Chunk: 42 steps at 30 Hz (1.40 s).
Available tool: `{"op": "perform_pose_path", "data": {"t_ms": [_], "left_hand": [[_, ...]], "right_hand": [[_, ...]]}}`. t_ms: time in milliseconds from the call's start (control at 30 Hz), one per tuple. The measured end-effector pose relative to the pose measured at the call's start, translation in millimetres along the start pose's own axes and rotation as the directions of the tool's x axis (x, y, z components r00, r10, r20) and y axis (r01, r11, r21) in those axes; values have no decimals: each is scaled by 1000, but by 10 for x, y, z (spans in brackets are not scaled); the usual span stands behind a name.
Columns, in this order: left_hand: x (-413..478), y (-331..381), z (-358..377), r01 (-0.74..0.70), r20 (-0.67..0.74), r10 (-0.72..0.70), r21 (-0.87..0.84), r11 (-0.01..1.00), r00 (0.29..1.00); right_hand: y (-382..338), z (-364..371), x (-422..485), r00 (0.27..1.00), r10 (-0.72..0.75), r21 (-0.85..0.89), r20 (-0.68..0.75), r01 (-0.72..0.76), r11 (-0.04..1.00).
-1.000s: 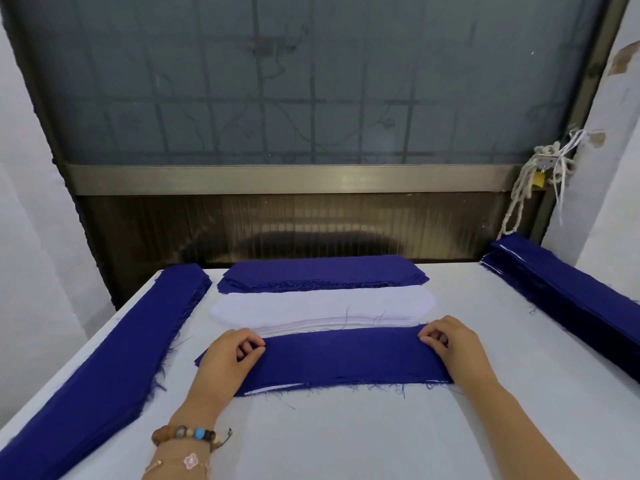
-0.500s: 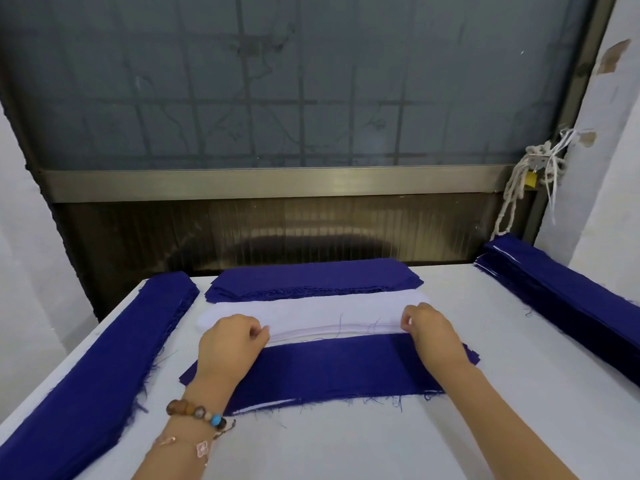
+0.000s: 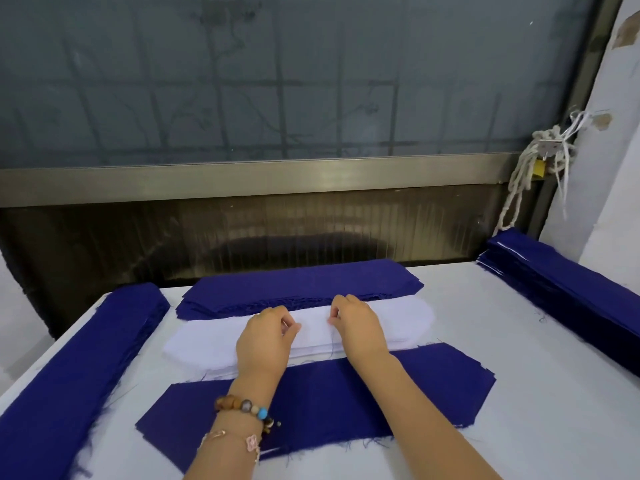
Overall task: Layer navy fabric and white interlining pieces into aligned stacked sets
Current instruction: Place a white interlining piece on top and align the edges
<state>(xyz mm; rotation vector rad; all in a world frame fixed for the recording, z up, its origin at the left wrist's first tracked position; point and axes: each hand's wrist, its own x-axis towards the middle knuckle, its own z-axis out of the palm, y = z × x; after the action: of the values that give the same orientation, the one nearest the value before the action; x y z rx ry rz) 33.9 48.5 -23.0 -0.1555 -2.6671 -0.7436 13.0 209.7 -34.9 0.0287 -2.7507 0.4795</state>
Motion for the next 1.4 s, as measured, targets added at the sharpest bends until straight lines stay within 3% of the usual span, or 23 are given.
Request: {"op": "perform_pose_path", "data": {"t_ms": [200, 500, 767, 900, 1100, 1400], "left_hand": [[42, -97, 96, 15, -40, -14, 22, 1000, 999], [71, -107, 141, -77, -25, 85, 242, 967, 996], [103, -131, 180, -151, 34, 148, 132, 980, 988], [109, -139, 196, -179, 22, 178, 163, 970, 984], [108, -149, 194, -178, 18, 179, 220, 959, 984], [72, -78, 92, -183, 53, 178, 127, 975, 983]], "right_hand": [[73, 76, -14, 999, -10, -4, -45, 10, 1000], [33, 51, -33, 999, -21, -50, -41, 19, 999], [26, 49, -92, 992, -47, -128, -115, 32, 991], [62, 38, -94, 987, -135, -180, -88, 118, 977], [53, -15, -121, 974, -214, -134, -70, 204, 970], [44, -62, -160, 968, -249, 37, 5, 249, 968]]}}
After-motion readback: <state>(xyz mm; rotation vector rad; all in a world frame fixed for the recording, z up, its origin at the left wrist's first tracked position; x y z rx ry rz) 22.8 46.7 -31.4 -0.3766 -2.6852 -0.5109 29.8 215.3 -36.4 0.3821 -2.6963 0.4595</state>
